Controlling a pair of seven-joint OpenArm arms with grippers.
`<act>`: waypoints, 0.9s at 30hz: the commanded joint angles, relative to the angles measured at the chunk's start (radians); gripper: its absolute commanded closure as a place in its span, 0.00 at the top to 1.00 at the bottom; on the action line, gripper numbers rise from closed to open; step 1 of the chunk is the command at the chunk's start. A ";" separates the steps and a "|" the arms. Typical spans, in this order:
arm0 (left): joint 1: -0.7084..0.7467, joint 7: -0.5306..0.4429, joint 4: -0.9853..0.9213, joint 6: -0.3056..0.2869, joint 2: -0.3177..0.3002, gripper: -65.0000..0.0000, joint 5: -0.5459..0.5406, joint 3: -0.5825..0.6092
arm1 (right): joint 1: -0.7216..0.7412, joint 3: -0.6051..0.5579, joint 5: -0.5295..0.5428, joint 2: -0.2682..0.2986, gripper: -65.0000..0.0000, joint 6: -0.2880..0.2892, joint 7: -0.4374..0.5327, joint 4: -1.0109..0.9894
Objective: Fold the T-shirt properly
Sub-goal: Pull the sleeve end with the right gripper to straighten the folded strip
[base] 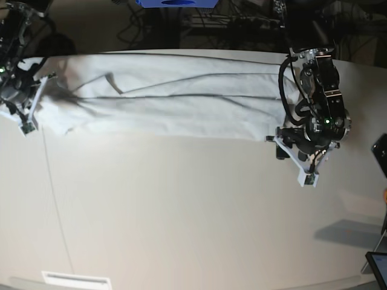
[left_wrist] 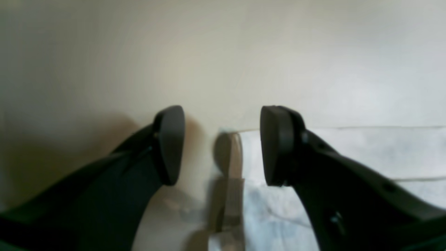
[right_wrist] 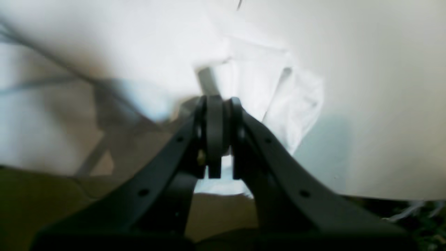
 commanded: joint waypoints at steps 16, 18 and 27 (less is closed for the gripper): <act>-0.021 -0.019 0.014 0.004 -0.009 0.52 -0.009 0.001 | -0.257 0.178 0.405 0.069 0.00 -0.001 0.013 0.014; -0.021 -0.019 0.014 0.004 -0.009 0.52 -0.009 0.001 | -0.287 0.178 0.405 0.079 0.00 -0.001 0.013 0.012; -0.021 -0.019 0.012 0.002 -0.009 0.52 -0.009 0.003 | -0.302 0.168 0.404 0.095 0.00 -0.001 0.013 0.009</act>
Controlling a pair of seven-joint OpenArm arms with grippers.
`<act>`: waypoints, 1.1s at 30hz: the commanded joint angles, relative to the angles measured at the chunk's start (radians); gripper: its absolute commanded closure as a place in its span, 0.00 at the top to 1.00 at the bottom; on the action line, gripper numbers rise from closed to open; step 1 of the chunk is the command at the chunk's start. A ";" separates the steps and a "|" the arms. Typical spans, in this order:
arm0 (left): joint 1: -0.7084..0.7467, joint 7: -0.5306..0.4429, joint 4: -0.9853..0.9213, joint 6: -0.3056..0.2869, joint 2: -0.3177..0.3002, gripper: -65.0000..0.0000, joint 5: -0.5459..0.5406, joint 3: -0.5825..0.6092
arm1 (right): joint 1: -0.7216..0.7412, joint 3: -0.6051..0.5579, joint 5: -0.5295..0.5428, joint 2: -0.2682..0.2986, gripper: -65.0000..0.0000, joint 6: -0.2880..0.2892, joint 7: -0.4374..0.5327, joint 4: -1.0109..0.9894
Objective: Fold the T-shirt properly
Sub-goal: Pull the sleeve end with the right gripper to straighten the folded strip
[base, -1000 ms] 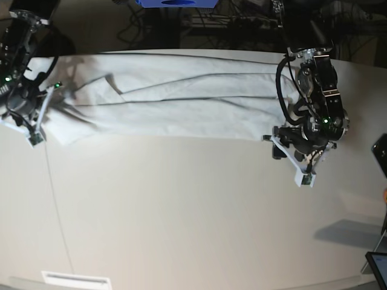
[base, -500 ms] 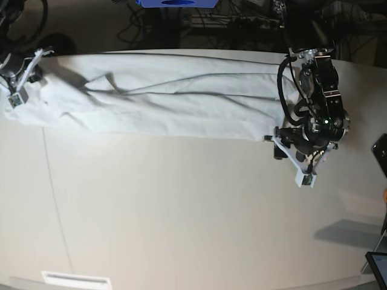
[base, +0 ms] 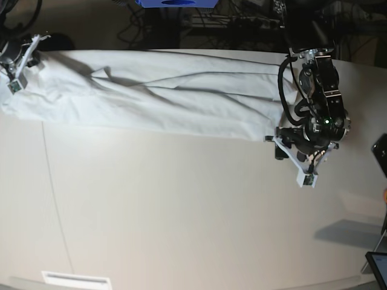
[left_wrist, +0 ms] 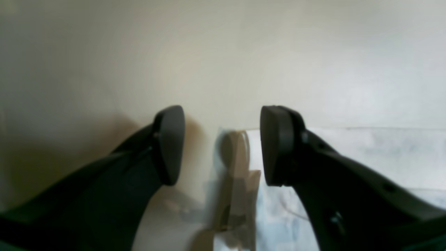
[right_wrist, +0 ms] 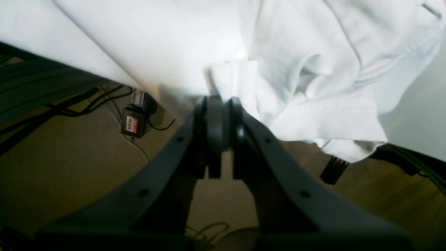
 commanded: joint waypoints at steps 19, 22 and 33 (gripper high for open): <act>-0.013 -0.016 0.023 0.000 0.006 0.52 -0.011 0.004 | 0.046 0.006 0.011 0.012 0.42 -0.067 -0.002 -0.031; -0.005 -0.050 0.043 -0.013 0.039 0.52 -0.013 0.004 | 0.047 0.086 0.006 0.017 0.43 -0.063 0.009 -0.026; 0.164 -0.202 0.188 -0.143 0.108 0.52 -0.079 0.171 | 0.077 0.118 0.009 0.022 0.42 -0.059 0.073 0.012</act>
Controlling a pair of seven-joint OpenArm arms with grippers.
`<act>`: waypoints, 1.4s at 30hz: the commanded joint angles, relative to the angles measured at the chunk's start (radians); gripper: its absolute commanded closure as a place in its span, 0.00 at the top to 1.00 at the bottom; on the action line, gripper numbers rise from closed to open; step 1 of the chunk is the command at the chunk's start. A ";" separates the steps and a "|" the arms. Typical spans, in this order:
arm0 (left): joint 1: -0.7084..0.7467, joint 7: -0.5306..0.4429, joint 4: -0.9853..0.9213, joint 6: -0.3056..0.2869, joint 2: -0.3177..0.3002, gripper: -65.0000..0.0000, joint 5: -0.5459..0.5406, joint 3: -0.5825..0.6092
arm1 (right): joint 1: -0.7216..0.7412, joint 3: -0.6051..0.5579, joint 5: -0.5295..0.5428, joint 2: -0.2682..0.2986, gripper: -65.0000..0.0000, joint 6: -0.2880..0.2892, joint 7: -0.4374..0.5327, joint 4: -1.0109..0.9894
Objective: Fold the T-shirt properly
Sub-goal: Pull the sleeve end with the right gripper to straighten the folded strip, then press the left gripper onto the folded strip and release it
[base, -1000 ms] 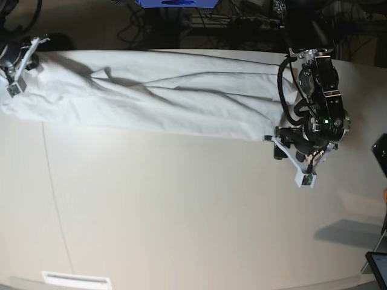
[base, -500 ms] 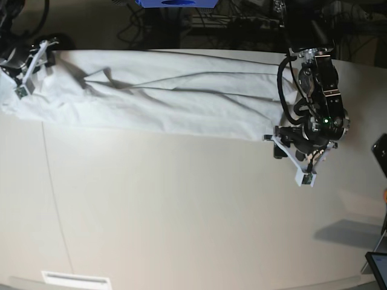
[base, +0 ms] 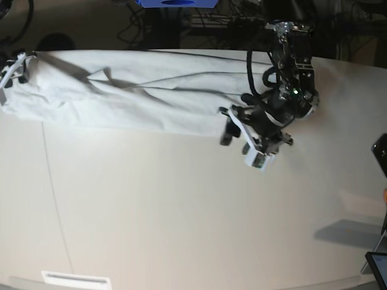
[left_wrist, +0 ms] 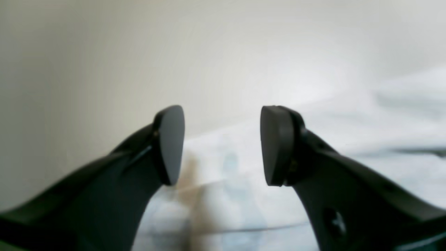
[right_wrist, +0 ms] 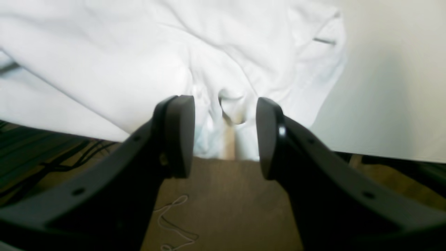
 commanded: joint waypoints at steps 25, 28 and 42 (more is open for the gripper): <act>0.104 -0.055 -0.159 0.022 -0.032 0.12 -0.004 0.054 | 0.075 -0.175 -0.002 -0.023 0.00 -0.006 0.126 -0.285; 0.093 -0.060 -0.222 0.022 -0.029 0.12 0.029 0.051 | 0.097 -0.177 -0.003 -0.014 0.00 -0.006 0.160 -0.357; -0.081 -0.055 -0.342 0.022 0.123 0.12 0.238 0.123 | 0.391 -0.324 -0.344 0.038 0.00 0.003 0.289 -0.639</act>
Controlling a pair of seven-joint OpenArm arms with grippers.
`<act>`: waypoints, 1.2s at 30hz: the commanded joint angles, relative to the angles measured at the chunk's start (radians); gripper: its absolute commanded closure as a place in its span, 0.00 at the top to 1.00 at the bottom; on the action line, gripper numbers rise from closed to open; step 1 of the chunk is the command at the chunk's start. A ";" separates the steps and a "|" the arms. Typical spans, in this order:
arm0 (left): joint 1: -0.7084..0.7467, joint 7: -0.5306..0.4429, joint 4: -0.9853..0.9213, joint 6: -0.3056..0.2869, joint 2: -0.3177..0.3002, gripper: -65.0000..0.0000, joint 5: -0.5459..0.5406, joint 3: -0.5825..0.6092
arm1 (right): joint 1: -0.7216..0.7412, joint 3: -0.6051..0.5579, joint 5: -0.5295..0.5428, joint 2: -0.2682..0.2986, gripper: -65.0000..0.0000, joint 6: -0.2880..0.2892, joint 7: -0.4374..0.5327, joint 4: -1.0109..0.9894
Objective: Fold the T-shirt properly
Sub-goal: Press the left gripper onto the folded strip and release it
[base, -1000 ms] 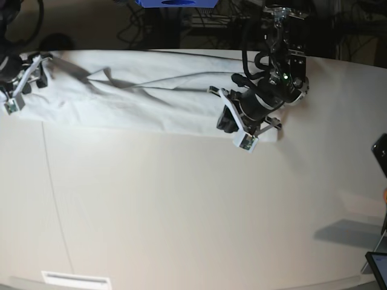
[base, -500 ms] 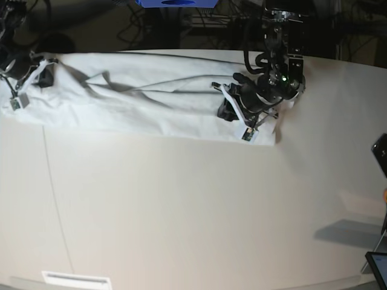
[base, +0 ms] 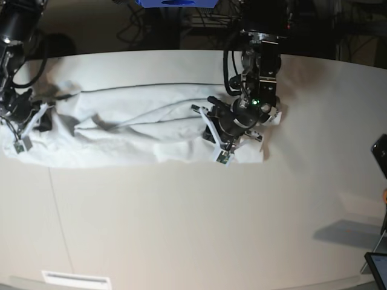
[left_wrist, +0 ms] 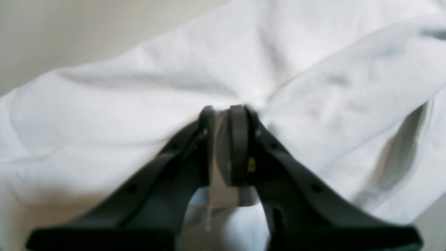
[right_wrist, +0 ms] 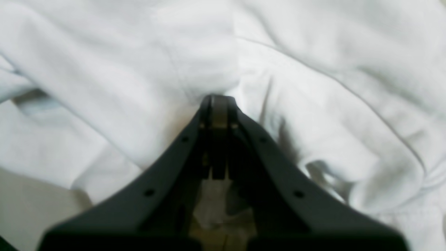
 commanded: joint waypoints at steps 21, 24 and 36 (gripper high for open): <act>-0.216 0.045 -0.192 -0.008 0.061 0.12 0.061 0.005 | 0.194 -0.134 -0.120 0.207 0.00 -0.031 0.110 -0.369; -0.224 0.045 -0.184 -0.008 0.061 0.12 0.061 0.005 | 0.196 -0.134 -0.120 0.192 0.00 -0.031 0.110 -0.364; -0.229 0.046 -0.002 -0.008 0.063 0.12 0.052 0.002 | 0.161 -0.126 -0.120 0.179 0.00 -0.037 0.107 -0.140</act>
